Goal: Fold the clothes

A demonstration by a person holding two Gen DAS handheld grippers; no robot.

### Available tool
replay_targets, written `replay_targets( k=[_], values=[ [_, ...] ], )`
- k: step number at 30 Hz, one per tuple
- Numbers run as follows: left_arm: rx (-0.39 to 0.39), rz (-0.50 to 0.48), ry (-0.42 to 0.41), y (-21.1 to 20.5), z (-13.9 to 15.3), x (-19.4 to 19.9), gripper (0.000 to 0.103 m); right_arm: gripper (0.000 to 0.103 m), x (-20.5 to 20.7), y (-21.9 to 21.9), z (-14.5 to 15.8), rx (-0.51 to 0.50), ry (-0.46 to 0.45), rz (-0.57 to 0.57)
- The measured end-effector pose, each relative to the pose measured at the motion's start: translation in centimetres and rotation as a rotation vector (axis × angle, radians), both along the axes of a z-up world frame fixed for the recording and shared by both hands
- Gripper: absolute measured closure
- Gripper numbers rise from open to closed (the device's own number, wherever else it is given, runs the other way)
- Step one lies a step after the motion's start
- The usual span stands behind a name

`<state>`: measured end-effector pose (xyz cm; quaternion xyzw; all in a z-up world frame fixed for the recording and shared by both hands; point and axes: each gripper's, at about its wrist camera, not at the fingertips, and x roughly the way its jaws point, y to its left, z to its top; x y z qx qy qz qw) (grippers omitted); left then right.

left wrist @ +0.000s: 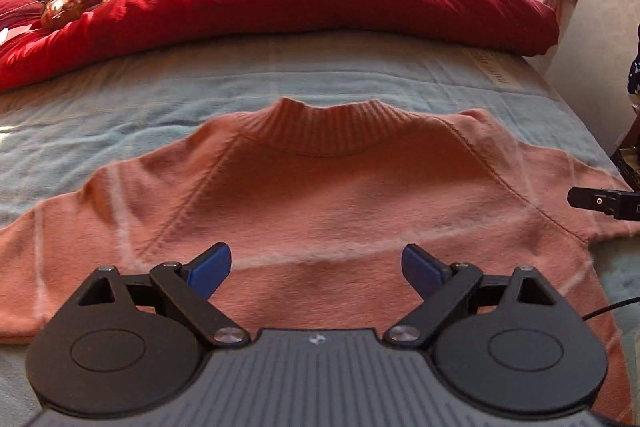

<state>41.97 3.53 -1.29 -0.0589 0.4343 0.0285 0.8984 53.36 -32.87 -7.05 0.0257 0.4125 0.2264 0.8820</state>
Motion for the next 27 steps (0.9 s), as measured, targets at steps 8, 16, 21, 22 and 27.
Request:
replay_targets(
  k=[8, 16, 21, 22, 27],
  values=[
    [0.016, -0.088, 0.077, -8.0, -1.8, 4.4, 0.011, 0.0, 2.8, -13.0, -2.5, 0.096, 0.051, -0.105],
    [0.07, -0.112, 0.152, -11.0, -3.8, 6.1, 0.008, 0.0, 4.9, -21.9, -3.1, 0.085, 0.076, -0.22],
    [0.069, -0.101, 0.184, -10.9, -3.6, 6.5, 0.008, 0.0, 5.0, -23.9, -2.1, 0.195, 0.099, -0.317],
    [0.069, -0.1, 0.189, -10.9, -3.7, 6.6, 0.008, 0.0, 5.1, -24.4, -2.1, 0.205, 0.096, -0.368],
    [0.074, -0.097, 0.194, -11.1, -3.9, 6.7, 0.008, 0.0, 5.4, -27.3, -4.0, 0.254, 0.176, -0.537]
  ],
)
